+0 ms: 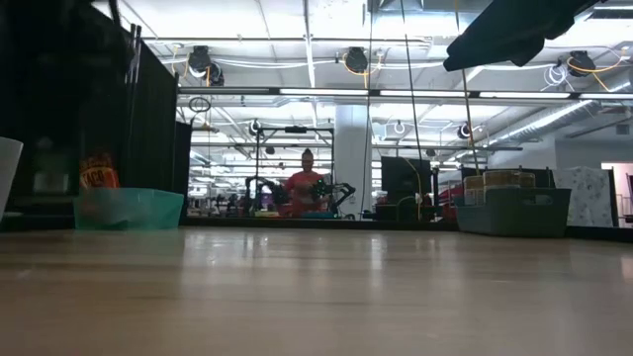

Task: Sort spices by type
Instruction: Put the black seasoning can into the gray bin

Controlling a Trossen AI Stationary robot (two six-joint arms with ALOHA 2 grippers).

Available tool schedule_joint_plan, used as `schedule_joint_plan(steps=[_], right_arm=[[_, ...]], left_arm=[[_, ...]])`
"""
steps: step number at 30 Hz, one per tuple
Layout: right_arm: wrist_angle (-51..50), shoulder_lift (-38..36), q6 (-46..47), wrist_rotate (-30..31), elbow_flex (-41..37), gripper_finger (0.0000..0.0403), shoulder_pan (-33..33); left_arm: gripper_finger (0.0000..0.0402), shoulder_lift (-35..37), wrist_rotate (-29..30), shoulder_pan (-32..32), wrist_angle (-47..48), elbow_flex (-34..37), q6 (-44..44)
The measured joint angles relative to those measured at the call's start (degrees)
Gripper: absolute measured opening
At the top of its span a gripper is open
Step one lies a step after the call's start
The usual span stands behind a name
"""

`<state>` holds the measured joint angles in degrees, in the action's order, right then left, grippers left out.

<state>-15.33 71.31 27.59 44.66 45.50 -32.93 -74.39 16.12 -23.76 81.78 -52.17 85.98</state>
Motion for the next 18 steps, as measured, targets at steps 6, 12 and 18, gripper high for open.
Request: schedule_joint_plan(steps=[6,12,18], right_arm=[[0.0,0.0,-0.18,0.03,0.0,0.016,-0.02],[0.0,0.0,-0.2,0.05,0.0,0.016,-0.01],[0.3,0.0,0.35,0.24,0.0,0.016,0.0]], left_arm=[[0.0133,0.02,4.18,-0.01,0.84,-9.79,-6.63],[0.0133,0.0,4.17,-0.52,-1.25,-20.34,-14.36],[0.0133,0.08,6.2,-3.07,-3.78,-29.93,-15.94]])
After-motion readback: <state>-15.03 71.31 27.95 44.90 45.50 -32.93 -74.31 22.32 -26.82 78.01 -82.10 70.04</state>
